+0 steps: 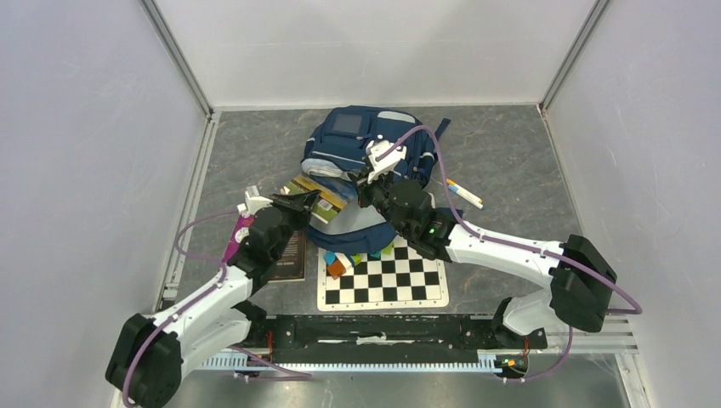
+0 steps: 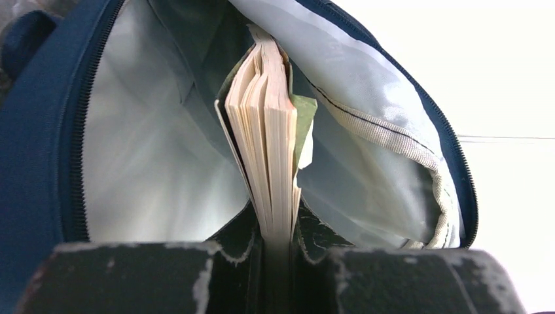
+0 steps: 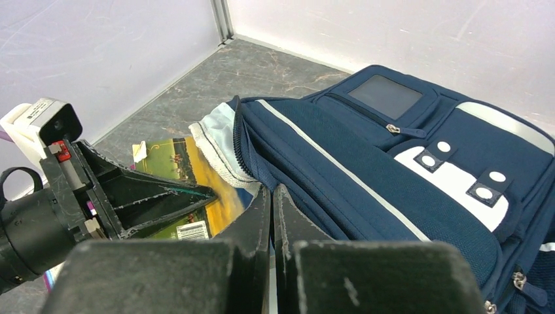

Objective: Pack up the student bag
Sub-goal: Place the book in the student bag.

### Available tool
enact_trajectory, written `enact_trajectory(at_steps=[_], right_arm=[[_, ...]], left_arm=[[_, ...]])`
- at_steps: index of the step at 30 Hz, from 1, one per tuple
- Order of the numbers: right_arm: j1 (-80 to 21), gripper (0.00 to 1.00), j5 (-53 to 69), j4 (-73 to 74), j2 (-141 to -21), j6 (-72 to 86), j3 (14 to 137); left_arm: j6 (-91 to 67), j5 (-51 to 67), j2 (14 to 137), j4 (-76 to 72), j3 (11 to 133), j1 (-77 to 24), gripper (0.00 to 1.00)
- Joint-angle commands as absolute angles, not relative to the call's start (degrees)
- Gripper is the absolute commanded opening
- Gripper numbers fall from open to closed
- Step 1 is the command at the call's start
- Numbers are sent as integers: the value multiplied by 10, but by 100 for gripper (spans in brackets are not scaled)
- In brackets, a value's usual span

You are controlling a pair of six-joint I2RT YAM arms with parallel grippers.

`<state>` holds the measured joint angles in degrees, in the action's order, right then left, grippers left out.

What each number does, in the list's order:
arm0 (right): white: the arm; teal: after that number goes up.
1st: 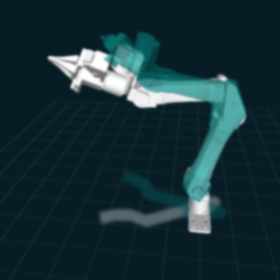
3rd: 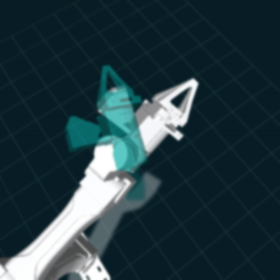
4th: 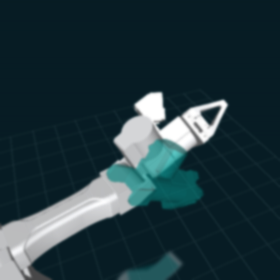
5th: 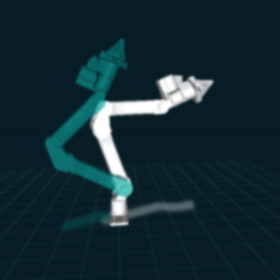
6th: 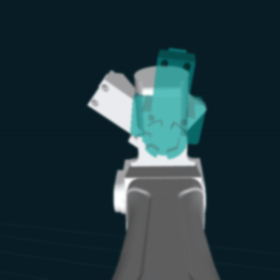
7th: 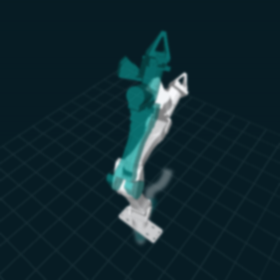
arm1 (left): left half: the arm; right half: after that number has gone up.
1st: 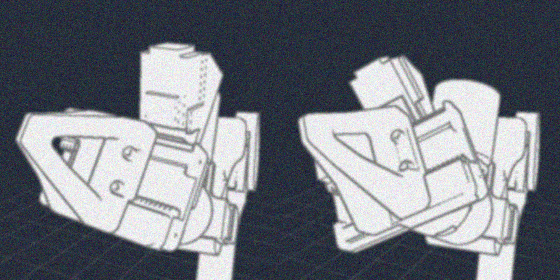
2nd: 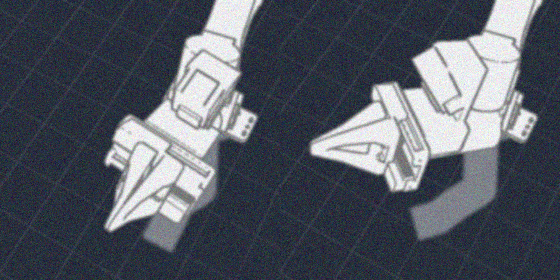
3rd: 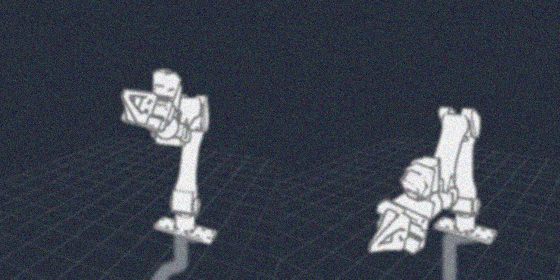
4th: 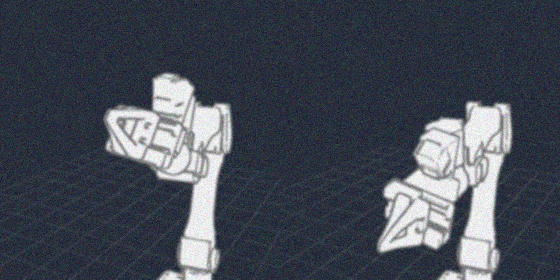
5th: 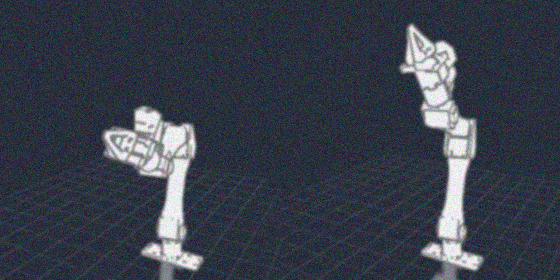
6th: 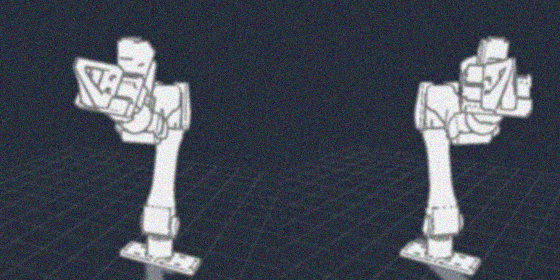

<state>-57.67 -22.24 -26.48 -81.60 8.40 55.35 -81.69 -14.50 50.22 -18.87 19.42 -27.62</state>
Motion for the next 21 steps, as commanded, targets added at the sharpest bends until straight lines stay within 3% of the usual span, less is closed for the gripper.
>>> enact_trajectory(at_steps=[1, 17, 19, 21], right_arm=[[-581, 0, -254, -335, -801, 54, 561], [-584, 0, -224, -341, -831, -106, 539], [-584, 0, -218, -336, -833, -104, 538], [-584, 0, -219, -328, -836, -107, 538]], left_arm=[[-817, -220, 541, -370, 199, -294, 2], [-795, -225, 757, -442, 264, -297, 2], [-787, -208, 791, -463, 272, -298, 8], [-769, -187, 818, -499, 271, -297, 27]])
